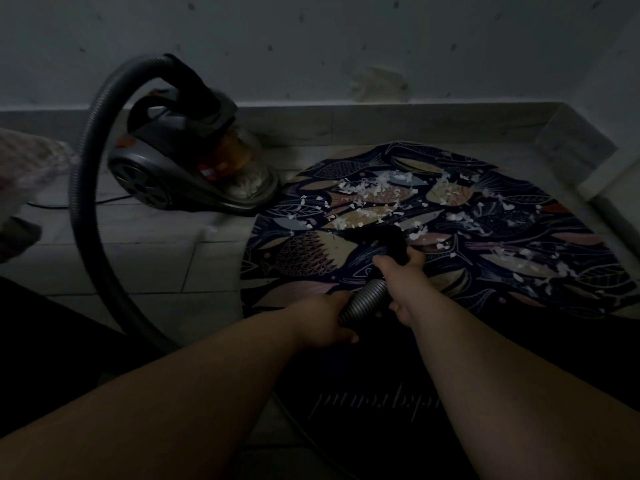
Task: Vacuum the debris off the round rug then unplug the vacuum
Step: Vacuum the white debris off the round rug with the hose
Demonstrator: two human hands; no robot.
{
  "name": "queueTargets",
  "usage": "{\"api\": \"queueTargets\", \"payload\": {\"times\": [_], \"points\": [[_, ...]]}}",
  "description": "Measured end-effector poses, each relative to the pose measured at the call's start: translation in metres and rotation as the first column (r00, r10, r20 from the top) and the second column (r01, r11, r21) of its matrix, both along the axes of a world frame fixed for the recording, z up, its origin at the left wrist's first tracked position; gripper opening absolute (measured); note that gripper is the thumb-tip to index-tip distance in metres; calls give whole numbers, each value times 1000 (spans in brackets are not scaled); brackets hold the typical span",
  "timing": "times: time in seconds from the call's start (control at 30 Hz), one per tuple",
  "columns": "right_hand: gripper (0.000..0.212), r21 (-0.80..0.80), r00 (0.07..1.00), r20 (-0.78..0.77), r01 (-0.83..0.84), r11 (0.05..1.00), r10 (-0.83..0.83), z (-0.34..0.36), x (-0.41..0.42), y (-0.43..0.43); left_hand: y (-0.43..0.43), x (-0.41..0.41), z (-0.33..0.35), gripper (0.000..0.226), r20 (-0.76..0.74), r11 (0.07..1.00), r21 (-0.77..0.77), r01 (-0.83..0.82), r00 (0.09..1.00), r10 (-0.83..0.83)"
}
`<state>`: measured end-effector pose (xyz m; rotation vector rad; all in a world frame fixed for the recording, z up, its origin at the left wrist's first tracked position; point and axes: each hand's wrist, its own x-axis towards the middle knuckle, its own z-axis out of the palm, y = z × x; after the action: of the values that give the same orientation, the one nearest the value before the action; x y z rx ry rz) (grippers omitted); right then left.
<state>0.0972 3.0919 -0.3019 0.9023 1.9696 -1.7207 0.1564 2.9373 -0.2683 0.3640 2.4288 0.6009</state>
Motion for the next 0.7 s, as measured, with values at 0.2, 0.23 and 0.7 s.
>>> {"api": "queueTargets", "payload": {"times": [0.2, 0.23, 0.7], "points": [[76, -66, 999, -7, -38, 997, 38, -4, 0, -16, -17, 3, -2, 73, -6, 999, -47, -8, 1000, 8], [74, -71, 999, -8, -43, 997, 42, -3, 0, -18, -19, 4, -2, 74, 2, 999, -49, -15, 1000, 15], [78, -113, 991, 6, -134, 985, 135, 5, 15, -38, -36, 23, 9, 75, 18, 992, -121, -23, 1000, 26]]}}
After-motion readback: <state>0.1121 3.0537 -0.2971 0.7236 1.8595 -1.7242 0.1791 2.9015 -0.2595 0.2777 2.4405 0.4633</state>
